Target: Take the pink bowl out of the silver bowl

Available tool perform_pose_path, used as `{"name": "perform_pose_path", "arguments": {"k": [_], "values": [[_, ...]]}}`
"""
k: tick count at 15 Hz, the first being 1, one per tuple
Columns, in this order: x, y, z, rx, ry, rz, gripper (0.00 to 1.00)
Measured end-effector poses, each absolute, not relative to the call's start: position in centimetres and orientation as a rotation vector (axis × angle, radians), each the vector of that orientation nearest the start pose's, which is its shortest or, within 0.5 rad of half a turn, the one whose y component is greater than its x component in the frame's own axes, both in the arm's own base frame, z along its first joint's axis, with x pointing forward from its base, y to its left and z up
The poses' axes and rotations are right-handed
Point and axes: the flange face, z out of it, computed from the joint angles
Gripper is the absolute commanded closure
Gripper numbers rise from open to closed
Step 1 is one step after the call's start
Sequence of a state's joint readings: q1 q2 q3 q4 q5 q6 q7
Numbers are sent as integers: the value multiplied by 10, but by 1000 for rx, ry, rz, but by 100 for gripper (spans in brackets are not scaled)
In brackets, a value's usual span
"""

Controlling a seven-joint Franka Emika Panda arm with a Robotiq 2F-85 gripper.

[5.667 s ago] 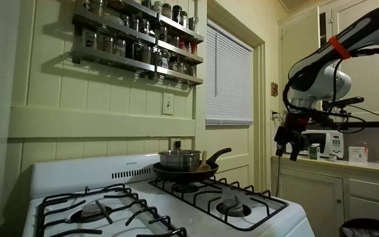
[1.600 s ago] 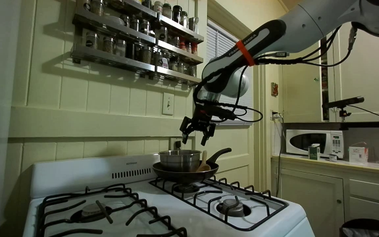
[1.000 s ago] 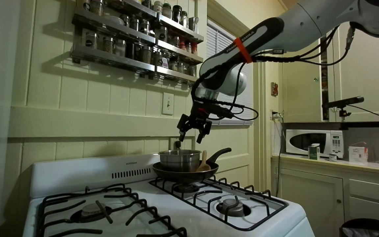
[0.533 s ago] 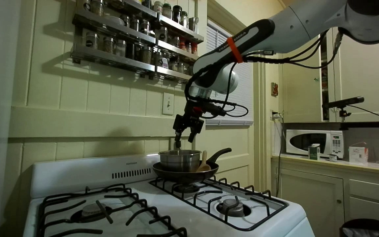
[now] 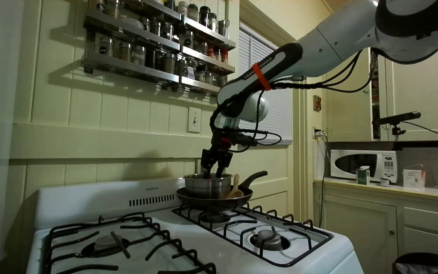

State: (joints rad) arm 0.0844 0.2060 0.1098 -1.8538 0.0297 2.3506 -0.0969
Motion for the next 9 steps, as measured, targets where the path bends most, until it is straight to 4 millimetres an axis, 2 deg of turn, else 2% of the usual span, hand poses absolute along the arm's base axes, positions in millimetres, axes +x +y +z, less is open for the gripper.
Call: {"name": "perform_pose_path", "arguments": {"k": [1,5,8,9], "values": [[629,117,436,-3029,-415,-433,25],[635,112,420,-3042,-428,-403,24],[638,112,414,-3043,-436,-390,26],[638,112,413,-3043,-437,-388,33]]}}
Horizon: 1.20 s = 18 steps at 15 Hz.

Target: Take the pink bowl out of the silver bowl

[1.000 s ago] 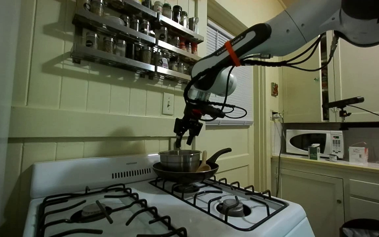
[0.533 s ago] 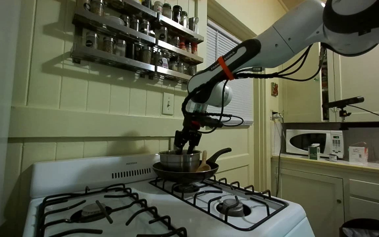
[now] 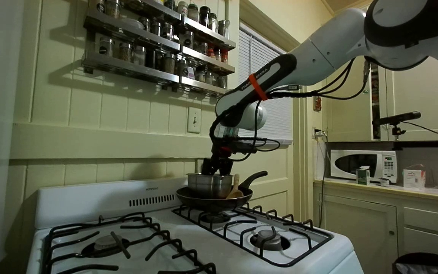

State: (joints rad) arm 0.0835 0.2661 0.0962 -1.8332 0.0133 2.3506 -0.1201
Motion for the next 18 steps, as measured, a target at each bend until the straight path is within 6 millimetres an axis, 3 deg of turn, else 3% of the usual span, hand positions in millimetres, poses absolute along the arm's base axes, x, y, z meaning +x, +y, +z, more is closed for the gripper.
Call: {"name": "perform_pose_path", "arguments": {"k": [1,2,4,6,7,9,14,16,17,18], "values": [[638,112,412,-3043,-439,-387,36],[638,113,412,-3042,-440,-387,47],[638,113,413,-3042,-442,-390,52],[638,115,413,-3043,-447,-389,73],[638,116,413,-3042,-449,-388,75],[637,119,411,-3040,-455,-385,75],[637,123,409,-3039,-466,-378,54],[637,124,406,-3042,-473,-372,50],[637,124,405,-3043,-475,-370,40],[637,124,405,-3048,-482,-370,44]]}}
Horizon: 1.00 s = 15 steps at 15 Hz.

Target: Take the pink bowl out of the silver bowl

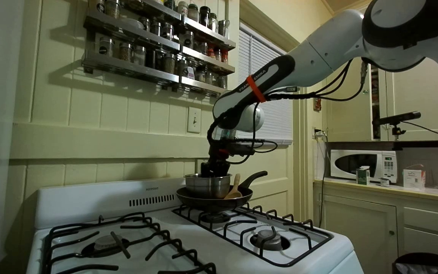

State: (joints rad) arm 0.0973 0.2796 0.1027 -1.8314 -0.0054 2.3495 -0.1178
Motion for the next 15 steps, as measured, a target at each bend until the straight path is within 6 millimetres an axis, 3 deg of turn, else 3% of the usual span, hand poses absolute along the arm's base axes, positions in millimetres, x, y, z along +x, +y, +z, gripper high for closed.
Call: {"name": "perform_pose_path", "arguments": {"k": [2,6,9,15], "values": [[638,124,407,-3059,-493,-378,38],[643,131,425,-3050,-480,-434,38],[646,140,439,-3047,-460,-477,24],[649,135,443,-3150,-557,-529,31]]}}
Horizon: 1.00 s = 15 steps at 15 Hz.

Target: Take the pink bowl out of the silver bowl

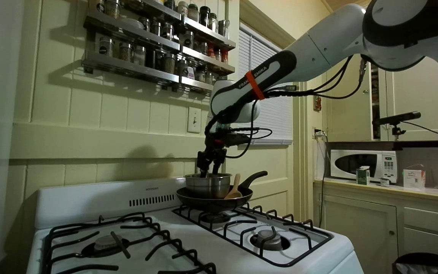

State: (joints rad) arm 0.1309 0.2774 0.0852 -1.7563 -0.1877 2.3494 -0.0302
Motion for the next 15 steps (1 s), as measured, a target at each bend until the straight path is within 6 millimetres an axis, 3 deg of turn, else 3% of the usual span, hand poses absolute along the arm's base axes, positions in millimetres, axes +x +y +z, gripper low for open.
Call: {"name": "perform_pose_path", "arguments": {"k": [4,11,15], "values": [[648,129,433,-3181,-571,-507,36],[642,127,412,-3212,-600,-449,31],[640,126,402,-3237,-614,-427,33]]}}
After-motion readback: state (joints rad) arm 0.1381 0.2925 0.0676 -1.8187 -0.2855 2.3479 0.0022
